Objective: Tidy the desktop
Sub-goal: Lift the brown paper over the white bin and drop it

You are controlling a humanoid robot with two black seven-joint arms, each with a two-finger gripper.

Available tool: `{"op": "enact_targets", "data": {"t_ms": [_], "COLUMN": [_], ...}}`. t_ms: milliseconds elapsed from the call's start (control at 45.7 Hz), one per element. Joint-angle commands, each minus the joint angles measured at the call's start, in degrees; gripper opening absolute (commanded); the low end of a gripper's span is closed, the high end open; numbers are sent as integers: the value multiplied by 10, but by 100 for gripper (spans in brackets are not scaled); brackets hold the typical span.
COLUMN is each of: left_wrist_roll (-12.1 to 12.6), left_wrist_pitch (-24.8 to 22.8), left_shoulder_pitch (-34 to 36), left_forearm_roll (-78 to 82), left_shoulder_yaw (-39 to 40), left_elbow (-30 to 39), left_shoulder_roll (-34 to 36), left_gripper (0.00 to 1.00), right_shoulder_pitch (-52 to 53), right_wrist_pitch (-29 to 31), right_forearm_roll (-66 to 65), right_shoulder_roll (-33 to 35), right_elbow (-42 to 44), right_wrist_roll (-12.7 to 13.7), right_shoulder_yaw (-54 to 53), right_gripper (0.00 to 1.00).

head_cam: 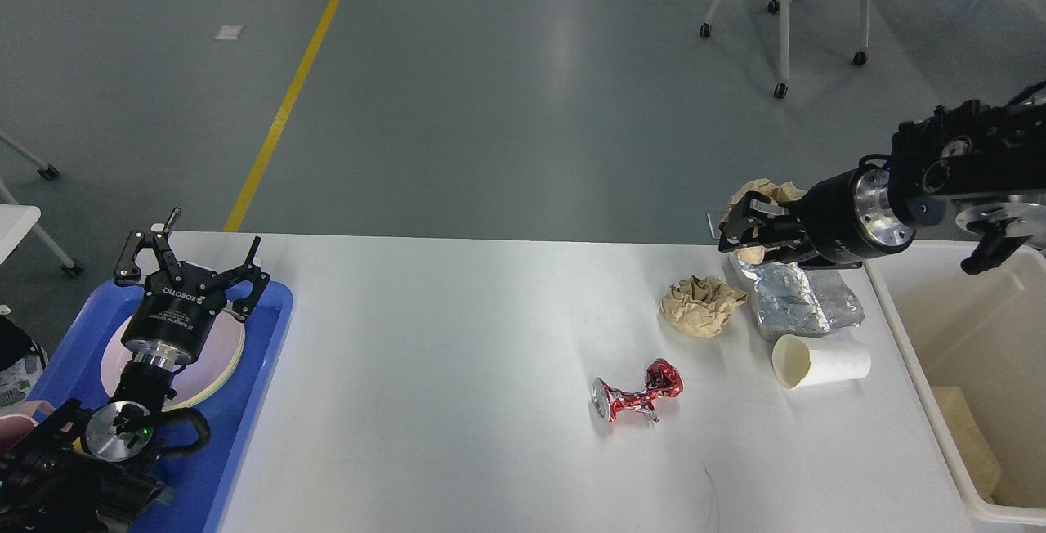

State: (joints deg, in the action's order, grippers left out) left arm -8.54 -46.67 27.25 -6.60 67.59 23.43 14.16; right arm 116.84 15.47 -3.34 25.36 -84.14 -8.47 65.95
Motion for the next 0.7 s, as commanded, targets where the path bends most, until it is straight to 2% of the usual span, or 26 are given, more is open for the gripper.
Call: {"op": "enact_targets", "data": {"t_ms": [0,219,372,679], "left_wrist_roll": [0,0,0,0], "left_wrist_pitch": [0,0,1,0], "left_shoulder_pitch": [0,0,0,0], "left_forearm_roll": [0,0,0,0], "left_shoulder_yaw": [0,0,0,0], "left_elbow": [0,0,0,0], "left_shoulder_roll": [0,0,0,0], "left_gripper": [98,98,98,98], "right_shoulder_pitch": [4,-18,-86,-328], "right_wrist_pitch": [0,-11,-36,-96], "right_forearm_roll": [0,4,2,22], "right_shoulder_roll": [-7,3,55,93], "right_elbow": [2,42,99,360], "right_wrist_roll": [0,0,3,3], "right_shoulder_yaw": [4,30,32,8], "right_gripper": [0,0,0,0]}}
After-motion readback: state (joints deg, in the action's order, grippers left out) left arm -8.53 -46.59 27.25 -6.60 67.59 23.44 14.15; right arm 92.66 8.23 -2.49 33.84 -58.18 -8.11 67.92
